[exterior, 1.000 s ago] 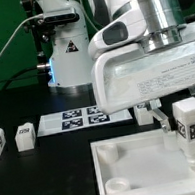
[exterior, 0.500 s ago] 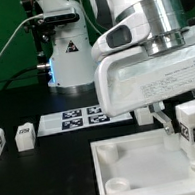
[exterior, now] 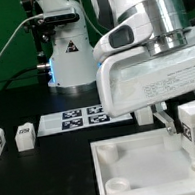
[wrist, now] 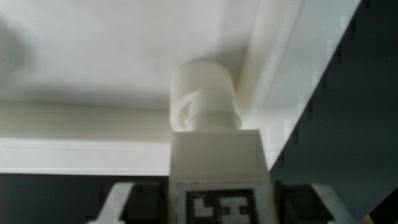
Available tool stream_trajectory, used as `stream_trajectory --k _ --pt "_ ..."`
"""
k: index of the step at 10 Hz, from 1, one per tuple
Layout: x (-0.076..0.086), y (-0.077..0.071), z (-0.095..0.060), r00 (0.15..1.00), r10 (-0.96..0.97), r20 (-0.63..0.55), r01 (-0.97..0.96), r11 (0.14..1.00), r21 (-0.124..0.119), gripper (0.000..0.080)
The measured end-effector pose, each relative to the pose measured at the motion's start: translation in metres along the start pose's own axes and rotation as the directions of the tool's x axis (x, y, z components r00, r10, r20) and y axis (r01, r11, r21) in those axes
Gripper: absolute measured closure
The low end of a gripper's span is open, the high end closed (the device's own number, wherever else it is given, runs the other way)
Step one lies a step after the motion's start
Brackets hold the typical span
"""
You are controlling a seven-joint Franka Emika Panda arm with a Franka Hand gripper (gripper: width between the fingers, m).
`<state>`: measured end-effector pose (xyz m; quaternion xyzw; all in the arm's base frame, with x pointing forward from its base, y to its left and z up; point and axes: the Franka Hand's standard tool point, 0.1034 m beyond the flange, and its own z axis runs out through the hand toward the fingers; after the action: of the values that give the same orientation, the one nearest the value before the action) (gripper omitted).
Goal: Assemble one leg
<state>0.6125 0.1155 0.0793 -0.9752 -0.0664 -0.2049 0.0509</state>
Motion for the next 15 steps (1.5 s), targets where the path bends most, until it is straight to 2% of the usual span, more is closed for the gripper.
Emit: stream_trajectory --k 2,6,12,13,14,15 --pt "0.002 0.002 0.001 1.0 0.002 -0.005 -0.002 1.0 -0.001 0.0509" --pt "-0.007 0.002 0.014 1.0 0.002 -0.009 -0.002 1.0 -0.003 0.0509" --pt "-0.004 0.002 0.016 0.998 0.001 -0.058 -0.002 1.0 -0.009 0.0509" --pt "-0.004 0.002 0.016 0.998 0.001 -0.057 -0.002 1.0 -0.009 0.0419" --pt "-0.004 0.002 0.016 0.998 0.001 -0.057 -0.002 1.0 -0.009 0.0419" --pt "-0.005 0.002 0.016 0.998 0.001 -0.057 -0.002 1.0 -0.009 0.023"
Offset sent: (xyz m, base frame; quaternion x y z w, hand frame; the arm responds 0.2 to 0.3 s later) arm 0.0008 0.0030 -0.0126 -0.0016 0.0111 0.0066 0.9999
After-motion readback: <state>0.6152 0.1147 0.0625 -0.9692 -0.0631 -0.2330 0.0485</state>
